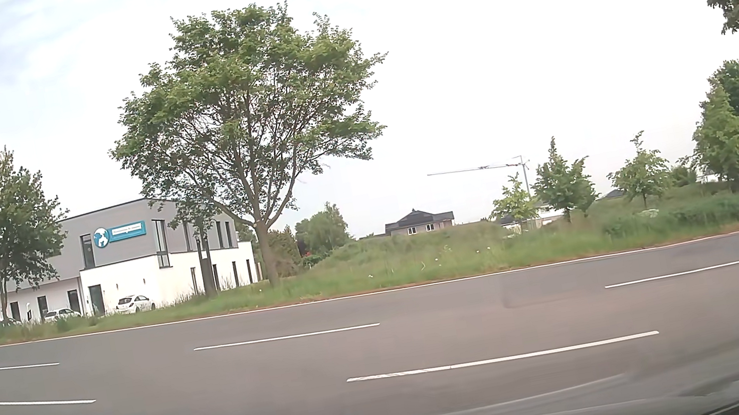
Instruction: Follow the waypoints while adhering to traffic rules and regulations
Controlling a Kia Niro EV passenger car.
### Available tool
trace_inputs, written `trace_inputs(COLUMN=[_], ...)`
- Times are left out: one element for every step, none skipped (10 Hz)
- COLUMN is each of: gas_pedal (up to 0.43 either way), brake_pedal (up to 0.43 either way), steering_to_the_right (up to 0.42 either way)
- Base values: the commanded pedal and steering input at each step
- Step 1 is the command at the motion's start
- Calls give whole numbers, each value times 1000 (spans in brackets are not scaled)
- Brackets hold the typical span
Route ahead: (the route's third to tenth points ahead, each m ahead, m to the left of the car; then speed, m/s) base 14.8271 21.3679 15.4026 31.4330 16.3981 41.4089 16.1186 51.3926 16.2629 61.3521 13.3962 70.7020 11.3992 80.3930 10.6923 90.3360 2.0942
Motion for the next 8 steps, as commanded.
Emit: trace_inputs(gas_pedal=[311,311,311,311,311,311,311,311], brake_pedal=[0,0,0,0,0,0,0,0], steering_to_the_right=[-137,-158,-184,-204,-220,-230,-245,-260])
